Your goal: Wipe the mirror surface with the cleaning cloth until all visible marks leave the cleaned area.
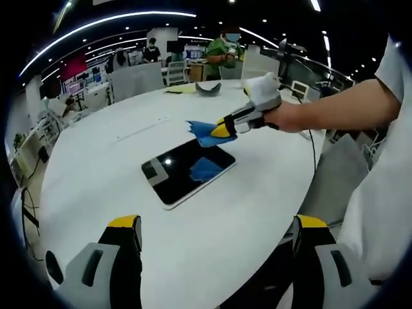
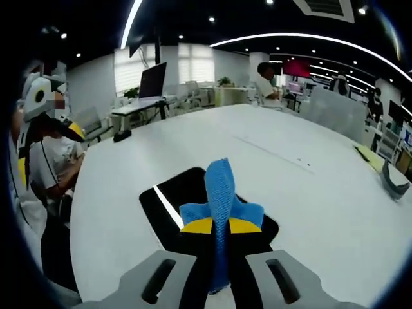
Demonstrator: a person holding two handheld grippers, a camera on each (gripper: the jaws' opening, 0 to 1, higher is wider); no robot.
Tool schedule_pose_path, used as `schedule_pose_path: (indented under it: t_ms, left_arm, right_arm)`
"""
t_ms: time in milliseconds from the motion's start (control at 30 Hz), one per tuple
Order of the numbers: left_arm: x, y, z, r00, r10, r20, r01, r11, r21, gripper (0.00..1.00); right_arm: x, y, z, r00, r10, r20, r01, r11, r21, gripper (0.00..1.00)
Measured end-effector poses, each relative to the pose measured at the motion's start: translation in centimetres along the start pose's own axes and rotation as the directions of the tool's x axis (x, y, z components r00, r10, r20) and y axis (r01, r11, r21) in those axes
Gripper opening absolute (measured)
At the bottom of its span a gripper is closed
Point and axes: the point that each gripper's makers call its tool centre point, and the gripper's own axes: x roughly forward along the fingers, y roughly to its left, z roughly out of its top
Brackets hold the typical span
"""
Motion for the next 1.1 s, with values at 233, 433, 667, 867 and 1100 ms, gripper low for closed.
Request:
schedule_pose_path:
  t_ms: [233,433,667,867,1100]
  left_arm:
    - [-0.2,0.0,0.5,1.000,-0.008,0.015,0.008,1.000,0.006,0.99]
    - [0.0,-0.2,0.6,1.000,-0.024,0.015,0.024,0.999,0.023,0.99]
    - [-0.3,0.4,0.5,0.999,-0.022,0.023,0.022,1.000,0.021,0.99]
    - [-0.3,0.8,0.5,0.999,-0.017,0.035,0.016,1.000,0.007,0.99]
    - [-0.4,1.6,0.4,0.999,-0.015,0.043,0.015,1.000,-0.007,0.99]
  right_arm:
    - [1.6,0.7,0.9,1.000,0.015,0.008,-0.015,1.000,-0.006,0.02]
    - [3.0,1.0,1.3,1.000,0.027,0.003,-0.027,1.000,-0.008,0.02]
    - [4.3,1.4,2.1,0.999,0.041,0.005,-0.041,0.999,-0.014,0.02]
    - [5.6,1.9,2.9,0.998,0.059,-0.002,-0.059,0.998,-0.024,0.02]
    - [7.2,2.8,4.2,0.997,0.078,-0.011,-0.079,0.996,-0.042,0.02]
